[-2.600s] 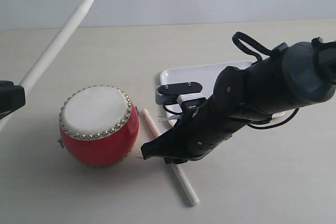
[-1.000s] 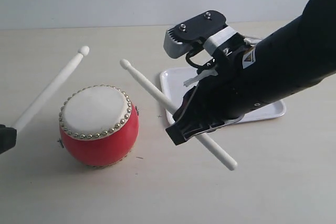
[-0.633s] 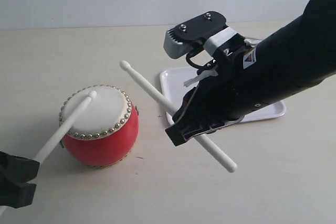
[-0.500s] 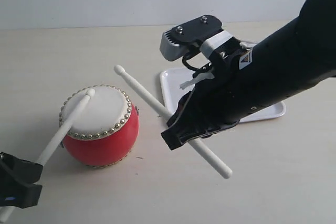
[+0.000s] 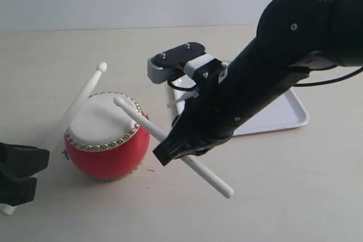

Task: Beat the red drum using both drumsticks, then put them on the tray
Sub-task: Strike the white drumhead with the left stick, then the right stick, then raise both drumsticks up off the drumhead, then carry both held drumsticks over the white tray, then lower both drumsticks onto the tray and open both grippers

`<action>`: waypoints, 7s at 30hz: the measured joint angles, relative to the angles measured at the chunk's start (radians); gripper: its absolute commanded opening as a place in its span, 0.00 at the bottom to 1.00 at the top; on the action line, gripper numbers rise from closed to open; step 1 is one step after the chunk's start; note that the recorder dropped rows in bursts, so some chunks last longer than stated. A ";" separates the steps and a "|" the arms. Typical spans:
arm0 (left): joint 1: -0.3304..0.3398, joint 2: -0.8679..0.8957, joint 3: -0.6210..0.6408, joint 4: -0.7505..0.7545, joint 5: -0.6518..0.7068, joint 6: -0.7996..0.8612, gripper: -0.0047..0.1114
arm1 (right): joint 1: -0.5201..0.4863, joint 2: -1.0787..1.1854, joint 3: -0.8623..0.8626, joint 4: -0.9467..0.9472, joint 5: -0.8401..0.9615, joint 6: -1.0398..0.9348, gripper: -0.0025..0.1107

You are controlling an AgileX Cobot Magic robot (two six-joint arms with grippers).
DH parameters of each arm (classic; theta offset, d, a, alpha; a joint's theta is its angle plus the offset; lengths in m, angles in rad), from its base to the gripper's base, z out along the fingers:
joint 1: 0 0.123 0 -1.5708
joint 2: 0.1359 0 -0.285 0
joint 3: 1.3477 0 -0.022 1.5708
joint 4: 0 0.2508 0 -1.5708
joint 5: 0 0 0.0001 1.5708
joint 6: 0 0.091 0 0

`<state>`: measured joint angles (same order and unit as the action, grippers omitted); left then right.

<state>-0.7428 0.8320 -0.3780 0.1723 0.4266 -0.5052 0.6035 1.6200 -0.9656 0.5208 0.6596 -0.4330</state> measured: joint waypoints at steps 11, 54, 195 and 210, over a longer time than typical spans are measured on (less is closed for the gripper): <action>0.000 -0.007 0.026 -0.031 0.210 -0.045 0.04 | 0.000 -0.012 -0.194 0.006 0.117 0.000 0.02; 0.000 0.097 -0.100 -0.248 0.427 0.221 0.04 | 0.000 -0.272 -0.191 -0.002 0.221 0.002 0.02; -0.049 1.257 -0.895 -0.333 -0.290 0.426 0.04 | -0.152 0.429 -0.305 -1.113 -0.037 0.841 0.02; -0.048 1.307 -1.018 -0.322 -0.082 0.430 0.26 | -0.161 0.465 -0.305 -1.081 -0.049 0.819 0.20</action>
<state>-0.7905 2.1393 -1.3961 -0.1501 0.3442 -0.0749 0.4424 2.0854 -1.2706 -0.5598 0.6109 0.3856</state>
